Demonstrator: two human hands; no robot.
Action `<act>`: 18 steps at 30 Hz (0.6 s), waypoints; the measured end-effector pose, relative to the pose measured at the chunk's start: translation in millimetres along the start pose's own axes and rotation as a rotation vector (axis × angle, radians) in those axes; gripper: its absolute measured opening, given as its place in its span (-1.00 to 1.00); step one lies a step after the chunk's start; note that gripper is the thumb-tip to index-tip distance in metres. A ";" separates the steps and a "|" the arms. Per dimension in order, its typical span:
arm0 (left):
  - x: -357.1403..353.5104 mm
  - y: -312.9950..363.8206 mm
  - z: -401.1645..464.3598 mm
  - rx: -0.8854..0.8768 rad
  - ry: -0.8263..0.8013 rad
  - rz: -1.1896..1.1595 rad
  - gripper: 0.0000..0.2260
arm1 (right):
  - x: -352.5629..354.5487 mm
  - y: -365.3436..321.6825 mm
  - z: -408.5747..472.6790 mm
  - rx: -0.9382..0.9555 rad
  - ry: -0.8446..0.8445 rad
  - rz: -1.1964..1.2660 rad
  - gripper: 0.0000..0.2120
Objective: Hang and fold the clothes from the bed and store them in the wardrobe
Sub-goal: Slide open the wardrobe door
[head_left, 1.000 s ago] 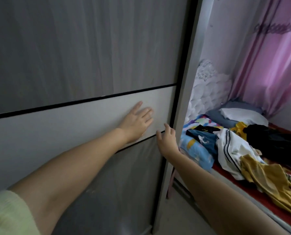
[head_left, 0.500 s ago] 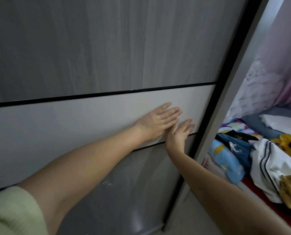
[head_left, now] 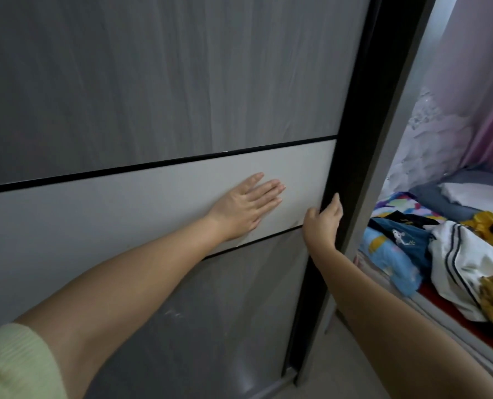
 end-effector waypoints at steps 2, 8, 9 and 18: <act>3.6 -6.2 -12.2 0.010 0.002 -0.008 -0.57 | 0.4 3.6 10.4 -0.086 -0.112 0.052 -0.33; 16.1 -25.9 -56.6 0.050 -0.029 -0.020 -0.52 | -25.9 -2.4 -14.9 -0.088 -0.354 -0.002 -0.30; 19.3 -26.9 -65.6 0.069 -0.050 -0.005 -0.49 | -30.7 -5.2 -22.3 -0.048 -0.350 -0.043 -0.31; 54.3 -21.1 -48.4 0.373 -0.179 -0.133 -0.56 | -64.9 -36.4 -77.3 0.208 -0.457 -0.123 -0.46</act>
Point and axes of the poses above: each hand's wrist, its own z-axis towards the middle knuckle, its own x-axis out of the back of the hand, y = z × x, the point moved 6 cm from there along z, towards the middle knuckle, and after that the axes turned 7 degrees about x, right-handed, at the moved point
